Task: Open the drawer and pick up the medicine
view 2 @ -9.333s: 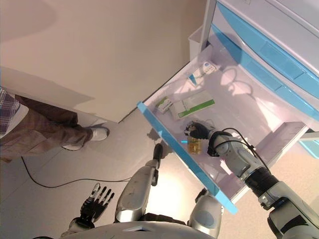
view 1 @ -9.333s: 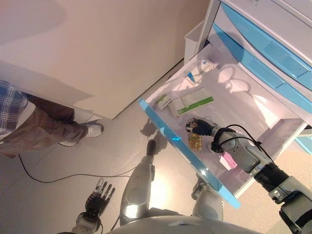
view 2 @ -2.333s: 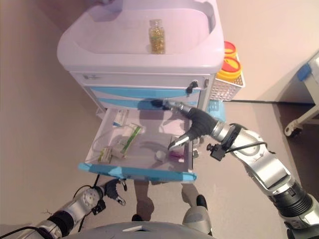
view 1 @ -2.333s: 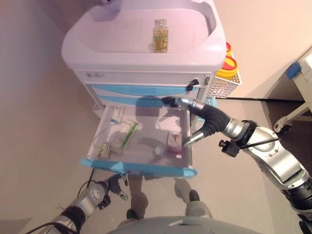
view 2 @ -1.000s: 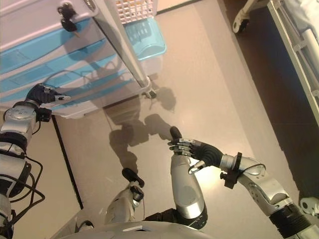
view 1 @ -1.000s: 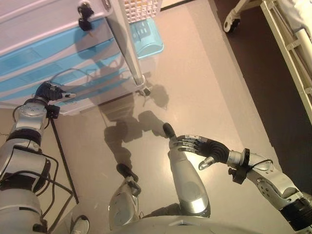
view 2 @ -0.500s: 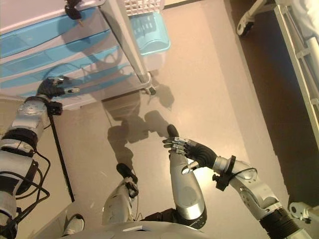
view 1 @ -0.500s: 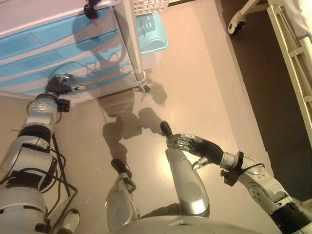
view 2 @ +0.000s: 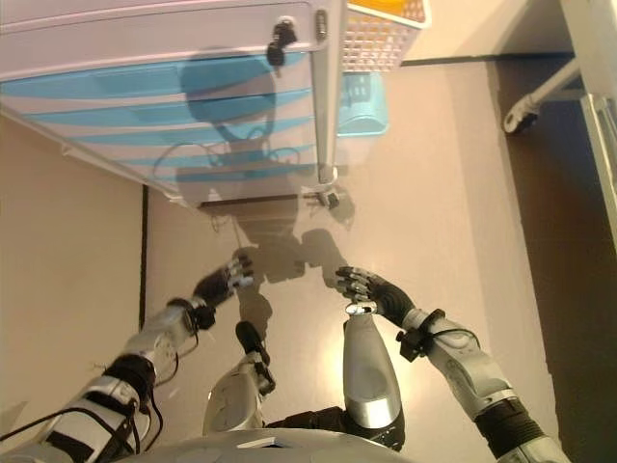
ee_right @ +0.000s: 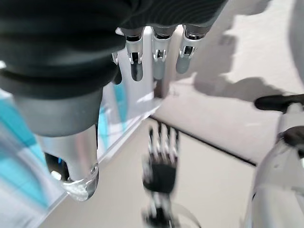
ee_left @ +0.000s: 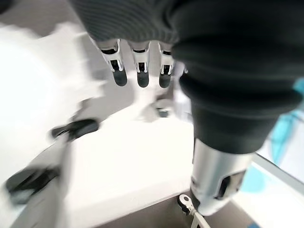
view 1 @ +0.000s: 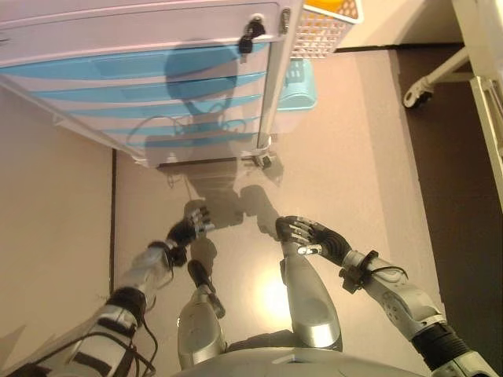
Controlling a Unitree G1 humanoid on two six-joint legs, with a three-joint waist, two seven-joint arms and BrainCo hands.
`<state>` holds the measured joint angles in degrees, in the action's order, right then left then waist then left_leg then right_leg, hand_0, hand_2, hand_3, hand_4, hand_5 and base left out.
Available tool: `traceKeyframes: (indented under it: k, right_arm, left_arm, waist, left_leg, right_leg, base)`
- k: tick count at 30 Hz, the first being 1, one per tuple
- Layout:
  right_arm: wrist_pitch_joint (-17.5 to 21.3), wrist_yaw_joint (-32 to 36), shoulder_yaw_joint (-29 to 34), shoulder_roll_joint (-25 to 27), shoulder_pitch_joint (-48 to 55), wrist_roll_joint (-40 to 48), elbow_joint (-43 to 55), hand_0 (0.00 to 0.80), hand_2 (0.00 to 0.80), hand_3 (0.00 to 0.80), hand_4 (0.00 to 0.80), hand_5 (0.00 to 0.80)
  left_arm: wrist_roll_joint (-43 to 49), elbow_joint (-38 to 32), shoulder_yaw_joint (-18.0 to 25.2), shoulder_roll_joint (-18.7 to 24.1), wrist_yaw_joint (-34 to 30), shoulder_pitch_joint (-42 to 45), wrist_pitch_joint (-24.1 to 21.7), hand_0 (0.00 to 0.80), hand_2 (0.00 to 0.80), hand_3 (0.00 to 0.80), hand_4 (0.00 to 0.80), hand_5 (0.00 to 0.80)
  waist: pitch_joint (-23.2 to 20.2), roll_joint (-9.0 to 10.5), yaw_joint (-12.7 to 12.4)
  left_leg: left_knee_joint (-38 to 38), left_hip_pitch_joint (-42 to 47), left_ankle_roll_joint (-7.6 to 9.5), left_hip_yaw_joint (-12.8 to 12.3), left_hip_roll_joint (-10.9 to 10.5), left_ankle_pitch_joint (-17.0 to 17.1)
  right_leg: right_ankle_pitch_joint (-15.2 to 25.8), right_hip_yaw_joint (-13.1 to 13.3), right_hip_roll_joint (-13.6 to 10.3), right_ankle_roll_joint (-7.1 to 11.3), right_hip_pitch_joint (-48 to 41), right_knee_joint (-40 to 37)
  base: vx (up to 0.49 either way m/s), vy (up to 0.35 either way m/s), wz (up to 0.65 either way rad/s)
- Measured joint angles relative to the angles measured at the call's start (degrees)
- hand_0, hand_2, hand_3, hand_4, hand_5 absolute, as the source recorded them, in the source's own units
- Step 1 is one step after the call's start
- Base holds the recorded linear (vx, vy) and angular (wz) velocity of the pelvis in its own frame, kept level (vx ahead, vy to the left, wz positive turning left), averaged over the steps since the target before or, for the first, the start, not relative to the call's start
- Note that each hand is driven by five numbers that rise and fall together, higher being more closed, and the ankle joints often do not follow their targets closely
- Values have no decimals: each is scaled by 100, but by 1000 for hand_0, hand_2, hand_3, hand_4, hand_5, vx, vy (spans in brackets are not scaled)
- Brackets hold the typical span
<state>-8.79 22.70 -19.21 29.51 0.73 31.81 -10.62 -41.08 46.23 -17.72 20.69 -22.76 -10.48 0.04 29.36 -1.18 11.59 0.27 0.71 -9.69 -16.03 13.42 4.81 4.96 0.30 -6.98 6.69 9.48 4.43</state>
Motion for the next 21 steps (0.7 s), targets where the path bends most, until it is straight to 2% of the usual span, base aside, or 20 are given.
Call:
traceKeyframes:
  k: [6,12,18,21]
  right_arm:
    - [-453,-205,-30,-211,48,-387,-1015,0,0,0,0,0]
    - [-795,-316,-21,-667,309,-429,-2001,0,0,0,0,0]
    - [-825,-322,-19,-1006,470,-430,-2566,0,0,0,0,0]
    - [-765,-245,-22,-1055,480,-429,-2769,0,0,0,0,0]
  left_arm:
    - [-11,-108,10,-327,-560,750,375,0,0,0,0,0]
    - [9,-118,9,-435,-1089,1366,703,0,0,0,0,0]
    - [5,-127,134,-475,-1292,1890,889,0,0,0,0,0]
    - [5,-127,188,-538,-1322,1917,888,0,0,0,0,0]
  waist:
    - [-570,-382,-310]
    - [-1380,-364,-722]
    - [-1979,-341,-938]
    - [-2050,-349,-1080]
  left_leg:
    - [-189,66,121,234,-166,88]
    - [-314,196,165,521,-231,79]
    - [-497,308,198,742,-304,106]
    - [-528,410,177,807,-321,122]
  right_leg:
    - [-54,-354,-200,90,-313,-158]
    - [-98,-774,-284,150,-833,-522]
    - [-22,-1051,-324,237,-1272,-957]
    - [-10,-1129,-334,227,-1411,-997]
  base:
    - [8,40,33]
    - [54,36,35]
    - [12,10,24]
    - [-14,-10,11]
